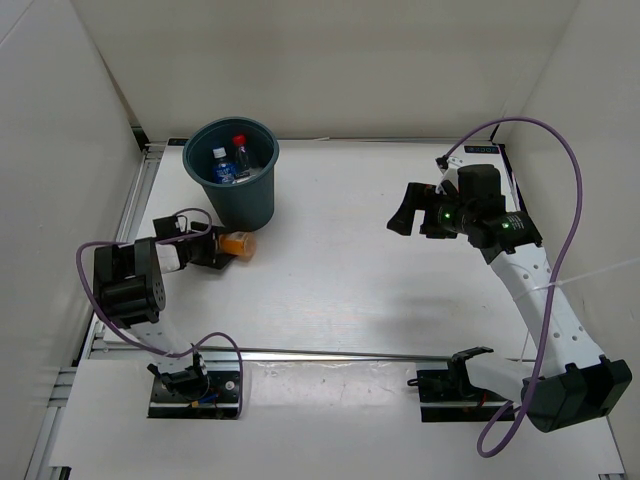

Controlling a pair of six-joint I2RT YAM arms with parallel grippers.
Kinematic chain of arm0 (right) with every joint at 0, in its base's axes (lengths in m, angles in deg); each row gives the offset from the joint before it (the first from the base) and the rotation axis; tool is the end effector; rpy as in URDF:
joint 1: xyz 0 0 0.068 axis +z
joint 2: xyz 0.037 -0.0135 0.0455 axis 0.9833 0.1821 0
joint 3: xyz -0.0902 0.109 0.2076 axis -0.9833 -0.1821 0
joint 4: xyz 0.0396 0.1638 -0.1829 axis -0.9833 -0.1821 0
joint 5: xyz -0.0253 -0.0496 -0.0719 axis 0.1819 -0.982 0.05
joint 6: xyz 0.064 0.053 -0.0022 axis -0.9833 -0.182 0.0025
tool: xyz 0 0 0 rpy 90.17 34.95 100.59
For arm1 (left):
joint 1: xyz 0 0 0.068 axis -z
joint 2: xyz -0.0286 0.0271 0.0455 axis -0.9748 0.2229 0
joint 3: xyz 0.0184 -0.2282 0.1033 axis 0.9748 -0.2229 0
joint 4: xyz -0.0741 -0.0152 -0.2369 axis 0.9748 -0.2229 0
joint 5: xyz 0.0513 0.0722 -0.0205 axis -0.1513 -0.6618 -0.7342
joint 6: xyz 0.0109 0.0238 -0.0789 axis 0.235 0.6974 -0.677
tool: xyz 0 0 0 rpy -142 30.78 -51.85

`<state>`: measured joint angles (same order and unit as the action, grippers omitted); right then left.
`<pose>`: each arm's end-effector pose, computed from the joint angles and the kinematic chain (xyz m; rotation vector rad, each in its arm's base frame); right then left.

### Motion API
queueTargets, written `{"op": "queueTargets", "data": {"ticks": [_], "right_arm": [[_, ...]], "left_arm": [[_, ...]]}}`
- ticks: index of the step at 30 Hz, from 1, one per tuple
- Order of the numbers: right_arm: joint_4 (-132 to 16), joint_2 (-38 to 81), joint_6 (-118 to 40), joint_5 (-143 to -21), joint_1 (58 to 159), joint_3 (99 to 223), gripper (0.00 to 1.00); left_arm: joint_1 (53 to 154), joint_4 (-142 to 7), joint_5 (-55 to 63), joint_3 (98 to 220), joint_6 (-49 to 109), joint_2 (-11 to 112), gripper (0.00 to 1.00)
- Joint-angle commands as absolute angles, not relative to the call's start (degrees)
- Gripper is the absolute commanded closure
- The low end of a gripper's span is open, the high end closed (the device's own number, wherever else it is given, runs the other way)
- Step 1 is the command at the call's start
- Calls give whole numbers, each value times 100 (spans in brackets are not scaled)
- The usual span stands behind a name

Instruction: Put the plastic bottles in the bin

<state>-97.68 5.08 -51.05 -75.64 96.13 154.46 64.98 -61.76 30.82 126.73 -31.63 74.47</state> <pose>0.2426 0.0910 0.3266 -0.0980 2.2340 0.6168 0.3127 0.0247 0.0762 -1.5874 2.1258 -1.1769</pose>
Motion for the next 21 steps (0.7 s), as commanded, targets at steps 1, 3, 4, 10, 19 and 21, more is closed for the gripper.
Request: {"op": "queueTargets", "data": {"ticks": [1,3,4,10,19,21], "right_arm": [[-9659,510,-5027,-7562,9603,15490,0],[-9659,510,-5028,-7562,9603,15490,0],[-9659,510,-5028,-7562,9603,15490,0],[-9606,510,-5081,-7395,9603,15595,0],[-9606,335,-5133,-7289,9603,15508,0],[-9606,274,-5133,-7289,9603,15385,0]], "left_arm": [[6534,-6598,3260,12422,-2721,7312,73],[6534,-6669,3374,12246,-2536,6963,75],[6534,-6739,3375,12097,-2457,6786,78],[6989,-6863,3208,11236,-2711,4765,84],[7255,-8319,2654,12015,-2501,2294,90],[7255,-8401,2706,12621,-2361,2293,90]]}}
